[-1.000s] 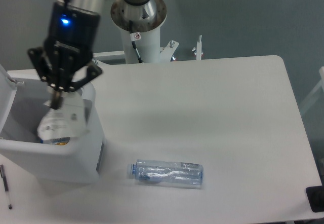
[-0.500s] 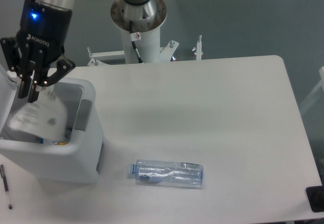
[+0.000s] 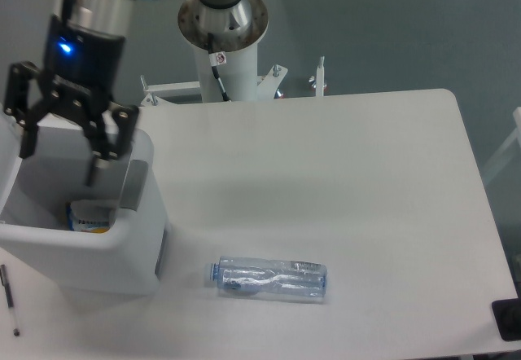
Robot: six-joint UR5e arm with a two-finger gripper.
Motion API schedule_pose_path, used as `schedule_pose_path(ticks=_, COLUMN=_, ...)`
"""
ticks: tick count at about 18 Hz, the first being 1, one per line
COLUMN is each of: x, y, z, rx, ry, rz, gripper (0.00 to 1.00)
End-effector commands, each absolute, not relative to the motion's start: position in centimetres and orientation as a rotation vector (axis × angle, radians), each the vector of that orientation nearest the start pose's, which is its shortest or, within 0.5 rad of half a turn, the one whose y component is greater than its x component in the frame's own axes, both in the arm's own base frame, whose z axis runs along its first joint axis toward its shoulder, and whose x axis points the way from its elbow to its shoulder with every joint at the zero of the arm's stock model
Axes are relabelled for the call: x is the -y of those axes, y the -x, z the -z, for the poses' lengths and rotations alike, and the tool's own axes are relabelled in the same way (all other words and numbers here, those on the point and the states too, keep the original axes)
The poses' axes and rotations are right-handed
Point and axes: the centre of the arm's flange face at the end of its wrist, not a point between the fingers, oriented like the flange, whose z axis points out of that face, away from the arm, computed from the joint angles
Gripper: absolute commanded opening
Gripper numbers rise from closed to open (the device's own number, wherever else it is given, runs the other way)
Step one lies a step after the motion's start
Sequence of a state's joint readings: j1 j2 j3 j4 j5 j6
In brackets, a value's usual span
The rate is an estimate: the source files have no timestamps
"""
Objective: Place the trash in the trash can
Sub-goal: 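Move the open gripper back over the clear water bottle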
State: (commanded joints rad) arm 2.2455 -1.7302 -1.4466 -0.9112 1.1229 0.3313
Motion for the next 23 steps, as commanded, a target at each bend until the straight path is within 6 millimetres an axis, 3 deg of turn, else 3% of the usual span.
schedule_pose_path(ticks=4, x=-56.3, y=29.6, z=-53.3, rx=0.286, ry=2.392, rz=0.053, gripper=1.0)
schedule_pose_path(ticks=10, x=-57.1, y=34.7, z=-47.7, rx=0.13, ry=2.468, rz=-0.013, gripper=1.0)
schedule_pose_path(ticks=16, x=-57.6, y=36.4, z=-44.2, rx=0.114, ry=2.537, rz=-0.04, gripper=1.0)
schedule_pose_path(ticks=23, x=-58.0, y=37.0, z=-40.7, rx=0.033, ry=2.595, rz=-0.041, gripper=1.0)
